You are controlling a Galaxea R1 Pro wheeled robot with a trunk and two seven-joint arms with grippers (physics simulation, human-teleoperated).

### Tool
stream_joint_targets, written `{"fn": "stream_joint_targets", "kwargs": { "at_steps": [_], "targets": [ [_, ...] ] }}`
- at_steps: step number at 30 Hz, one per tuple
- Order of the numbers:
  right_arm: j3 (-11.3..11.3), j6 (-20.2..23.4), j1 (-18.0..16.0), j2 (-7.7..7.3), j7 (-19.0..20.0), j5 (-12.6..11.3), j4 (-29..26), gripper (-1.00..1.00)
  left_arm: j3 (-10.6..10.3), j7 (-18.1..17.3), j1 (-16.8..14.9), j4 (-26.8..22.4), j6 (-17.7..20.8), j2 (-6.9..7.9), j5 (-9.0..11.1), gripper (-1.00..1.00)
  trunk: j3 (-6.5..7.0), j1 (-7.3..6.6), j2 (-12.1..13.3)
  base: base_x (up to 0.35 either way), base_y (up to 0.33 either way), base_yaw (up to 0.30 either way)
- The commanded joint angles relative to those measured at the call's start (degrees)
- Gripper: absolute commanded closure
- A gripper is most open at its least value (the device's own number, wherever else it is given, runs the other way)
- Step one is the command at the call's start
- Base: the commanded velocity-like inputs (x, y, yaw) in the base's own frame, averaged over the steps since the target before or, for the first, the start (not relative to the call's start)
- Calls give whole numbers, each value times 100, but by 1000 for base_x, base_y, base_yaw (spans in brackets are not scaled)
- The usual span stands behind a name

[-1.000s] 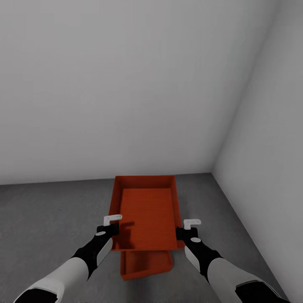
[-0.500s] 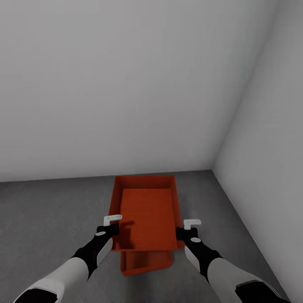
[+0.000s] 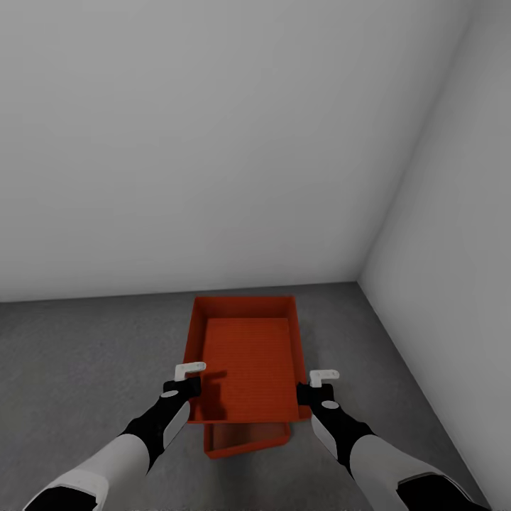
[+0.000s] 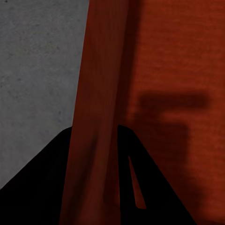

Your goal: Move the two storage containers from the living room to the garage. In the garage, place one container on the floor and stack the other container on top of it (either order is fine).

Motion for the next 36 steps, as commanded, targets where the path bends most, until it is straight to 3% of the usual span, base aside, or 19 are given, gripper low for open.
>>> {"fn": "stream_joint_targets", "kwargs": {
  "at_steps": [1, 36],
  "targets": [
    [44, -28, -2, -5, -29, -99, 25, 100, 38, 73, -7, -28, -272, 63, -81, 100, -19, 2, -11, 0, 0, 0],
    [44, -28, -2, -5, -27, -99, 26, 100, 46, 73, -6, -19, -272, 54, -90, 100, -337, 2, -11, 0, 0, 0]
  ]
}}
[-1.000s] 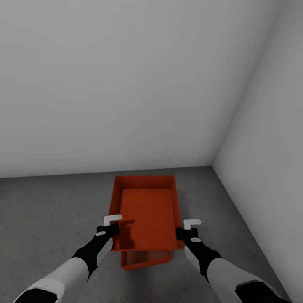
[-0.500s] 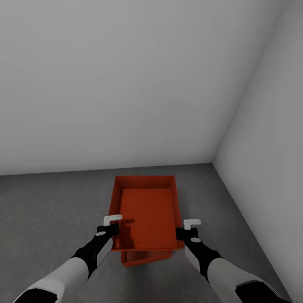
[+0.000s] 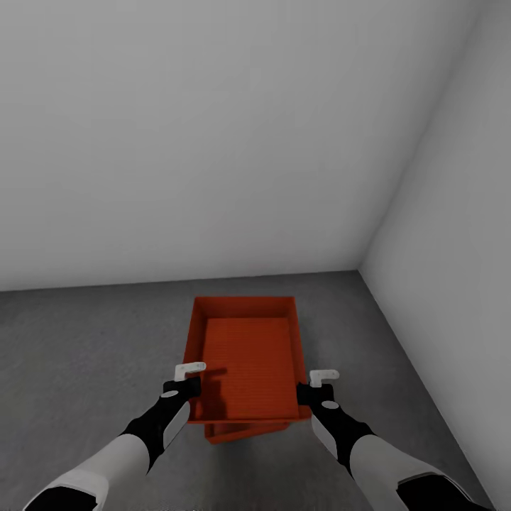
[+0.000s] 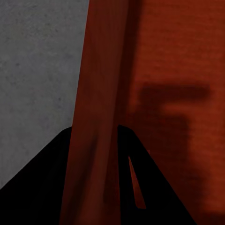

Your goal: Move the two storage containers from the living room to the garage. In the garage, place one container on the floor and stack the other container on top of it (either order is fine).

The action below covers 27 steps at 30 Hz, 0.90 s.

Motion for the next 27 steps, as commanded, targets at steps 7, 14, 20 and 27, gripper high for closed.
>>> {"fn": "stream_joint_targets", "kwargs": {
  "at_steps": [7, 14, 20, 27],
  "targets": [
    [43, -27, -1, -5, -27, -100, 23, 100, 39, 74, -8, -27, -264, 56, -85, 100, -73, 2, -11, 0, 0, 0],
    [43, -27, -1, -5, -30, -100, 22, 100, 39, 74, -8, -27, -264, 56, -85, 100, -136, 2, -11, 0, 0, 0],
    [43, -27, -1, -5, -31, -100, 23, 100, 39, 74, -8, -27, -264, 56, -85, 100, -191, 2, -11, 0, 0, 0],
    [43, -24, -1, -5, -31, -100, 22, 100, 39, 74, -8, -27, -264, 56, -85, 100, -254, 2, -11, 0, 0, 0]
  ]
}}
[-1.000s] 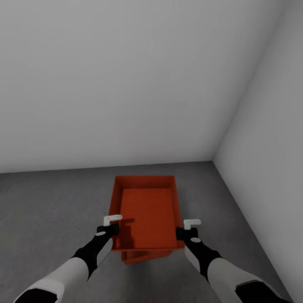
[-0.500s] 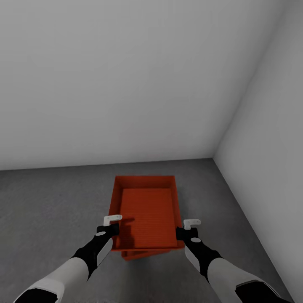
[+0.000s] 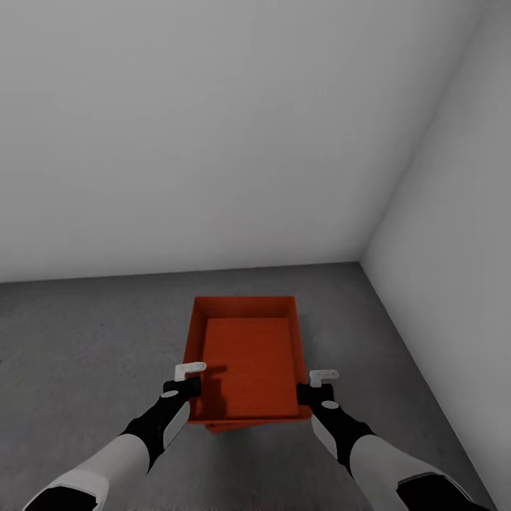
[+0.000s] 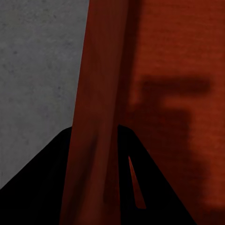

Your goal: Move the two storage containers from the living room to the garage. In the garage, place one container on the floor and stack the other container on top of it (either order is fine).

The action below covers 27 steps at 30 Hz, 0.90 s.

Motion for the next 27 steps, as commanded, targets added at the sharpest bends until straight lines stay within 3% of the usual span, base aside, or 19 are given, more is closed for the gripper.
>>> {"fn": "stream_joint_targets", "kwargs": {
  "at_steps": [1, 27],
  "targets": [
    [41, -27, -1, -5, -30, -99, 24, 100, 40, 74, -7, -29, -268, 56, -86, 100, -18, 2, -10, 0, 0, 0],
    [41, -23, -1, -5, -29, -99, 24, 100, 43, 74, -7, -28, -268, 56, -86, 100, -254, 2, -10, 0, 0, 0]
  ]
}}
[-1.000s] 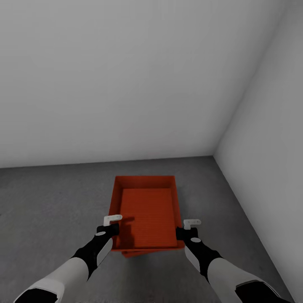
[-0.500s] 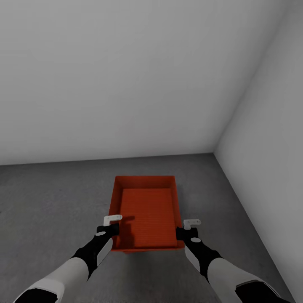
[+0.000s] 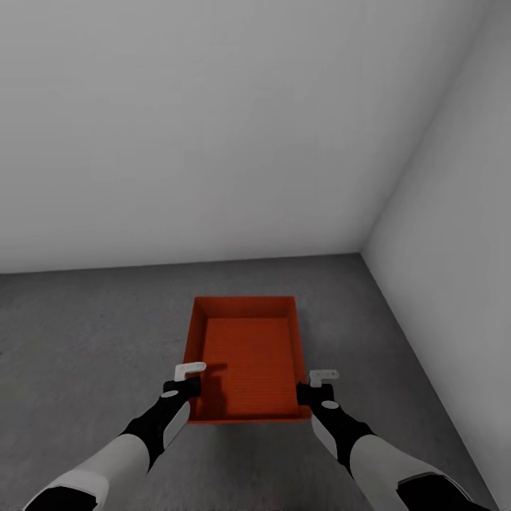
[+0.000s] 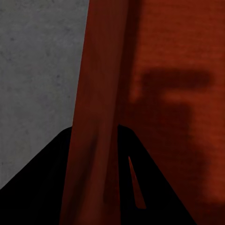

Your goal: Move the two storage containers from the living room to the garage. In the garage, place one container on the floor and stack the other container on top of it (either order is fine).

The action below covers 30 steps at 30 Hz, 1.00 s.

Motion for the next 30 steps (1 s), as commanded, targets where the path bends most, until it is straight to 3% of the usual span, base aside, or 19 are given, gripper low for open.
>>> {"fn": "stream_joint_targets", "kwargs": {
  "at_steps": [1, 22, 30],
  "targets": [
    [42, -29, -1, -5, -30, -100, 24, 100, 40, 74, -6, -29, -272, 56, -85, 100, -18, 2, -10, 0, 0, 0],
    [42, -19, -1, -14, -23, -100, 22, 100, 40, 74, -6, -35, -272, 56, -74, 100, -45, 2, -10, 2, 0, 0],
    [42, -26, -1, -6, -24, -100, 24, 100, 38, 72, -6, -35, -272, 56, -76, 100, -45, 2, -10, 191, 0, 0]
  ]
}}
